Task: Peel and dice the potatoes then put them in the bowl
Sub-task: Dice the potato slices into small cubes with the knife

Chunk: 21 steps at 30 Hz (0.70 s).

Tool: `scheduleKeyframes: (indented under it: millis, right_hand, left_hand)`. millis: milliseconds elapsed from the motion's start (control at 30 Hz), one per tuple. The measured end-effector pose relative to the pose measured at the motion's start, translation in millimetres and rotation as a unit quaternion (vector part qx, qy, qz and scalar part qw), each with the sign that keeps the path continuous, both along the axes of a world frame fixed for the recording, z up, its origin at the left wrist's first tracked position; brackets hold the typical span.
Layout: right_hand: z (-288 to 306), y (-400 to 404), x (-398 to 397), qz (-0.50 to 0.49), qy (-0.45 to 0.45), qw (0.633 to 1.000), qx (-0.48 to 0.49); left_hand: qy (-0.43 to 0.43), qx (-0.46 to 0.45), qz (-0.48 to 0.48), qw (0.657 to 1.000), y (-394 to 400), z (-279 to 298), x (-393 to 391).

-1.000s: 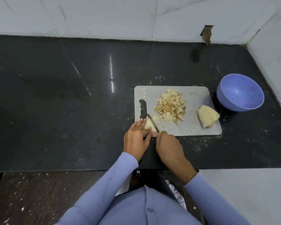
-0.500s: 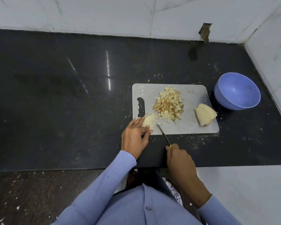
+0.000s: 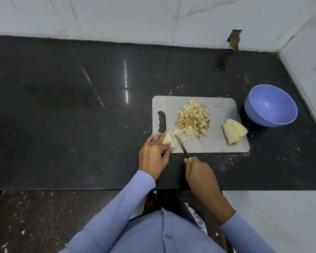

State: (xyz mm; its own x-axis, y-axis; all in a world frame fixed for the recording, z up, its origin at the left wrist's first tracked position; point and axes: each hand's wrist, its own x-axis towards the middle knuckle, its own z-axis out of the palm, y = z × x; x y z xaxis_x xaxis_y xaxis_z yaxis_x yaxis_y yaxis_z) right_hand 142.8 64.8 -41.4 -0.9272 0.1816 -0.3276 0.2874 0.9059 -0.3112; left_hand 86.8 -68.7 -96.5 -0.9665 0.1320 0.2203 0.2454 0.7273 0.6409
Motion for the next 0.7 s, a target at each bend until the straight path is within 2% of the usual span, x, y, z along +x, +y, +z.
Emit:
scheduleKeyframes:
  millis: [300,500,700]
  right_hand:
    - [-2,-3,2,0.02,-0.004,1.0,-0.004]
    - [-2,13,5,-0.009,-0.007,1.0,0.006]
    - [3,-6,-21,0.029,0.02,0.999,-0.015]
  left_hand:
    - [0.009,-0.003,-0.002,1.0,-1,-1,0]
    - [0.022,-0.002,0.0,1.0,0,0,1]
    - [0.033,-0.006,-0.003,0.999,-1,0,0]
